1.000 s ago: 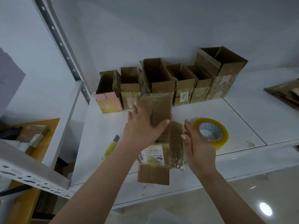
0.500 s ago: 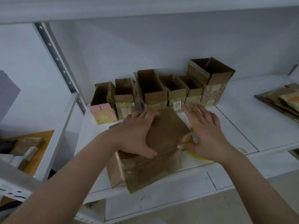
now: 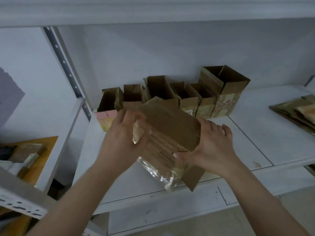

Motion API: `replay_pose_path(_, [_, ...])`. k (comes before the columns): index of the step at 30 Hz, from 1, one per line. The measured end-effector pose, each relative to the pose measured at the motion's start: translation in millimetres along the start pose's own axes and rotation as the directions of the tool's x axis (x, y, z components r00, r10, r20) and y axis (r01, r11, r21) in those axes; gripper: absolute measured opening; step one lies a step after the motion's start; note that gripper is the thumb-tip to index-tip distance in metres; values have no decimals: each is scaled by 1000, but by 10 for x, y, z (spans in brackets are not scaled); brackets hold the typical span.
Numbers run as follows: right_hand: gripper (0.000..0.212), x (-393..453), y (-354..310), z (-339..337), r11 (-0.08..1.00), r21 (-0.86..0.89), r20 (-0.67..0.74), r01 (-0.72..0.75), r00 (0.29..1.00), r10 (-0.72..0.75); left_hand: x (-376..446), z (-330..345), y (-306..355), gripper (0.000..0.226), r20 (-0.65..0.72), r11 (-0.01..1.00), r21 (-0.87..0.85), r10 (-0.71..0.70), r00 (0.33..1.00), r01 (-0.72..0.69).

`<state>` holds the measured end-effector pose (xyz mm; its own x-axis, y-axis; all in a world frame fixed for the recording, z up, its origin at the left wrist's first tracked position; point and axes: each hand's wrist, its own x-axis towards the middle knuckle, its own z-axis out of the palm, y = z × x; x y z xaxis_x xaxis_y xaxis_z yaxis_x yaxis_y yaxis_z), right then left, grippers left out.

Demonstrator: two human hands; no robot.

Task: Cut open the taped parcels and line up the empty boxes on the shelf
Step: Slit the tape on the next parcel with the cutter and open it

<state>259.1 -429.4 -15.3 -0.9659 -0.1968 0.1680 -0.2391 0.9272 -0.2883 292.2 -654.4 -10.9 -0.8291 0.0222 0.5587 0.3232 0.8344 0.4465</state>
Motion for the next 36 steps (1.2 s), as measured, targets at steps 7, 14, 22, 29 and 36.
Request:
replay_pose_path(7, [126, -195, -130, 106, 954, 277, 104, -115, 991, 89, -481, 344, 258, 58, 327, 657, -666, -169, 930, 354])
replay_pose_path(14, [22, -249, 5, 633, 770, 625, 65, -130, 991, 114, -587, 419, 109, 58, 381, 493, -709, -334, 862, 504])
replay_pose_path(22, [69, -272, 83, 1012, 728, 685, -53, -3, 997, 53, -726, 652, 12, 58, 269, 437, -747, -489, 830, 500])
replay_pose_path(29, [89, -331, 69, 1166, 883, 454, -299, 119, 954, 25, -807, 904, -77, 51, 120, 564, -659, -574, 810, 497])
replay_pose_path(36, [82, -325, 97, 1180, 908, 379, -387, 179, 922, -21, -842, 948, -100, 61, 43, 689, -585, -501, 865, 428])
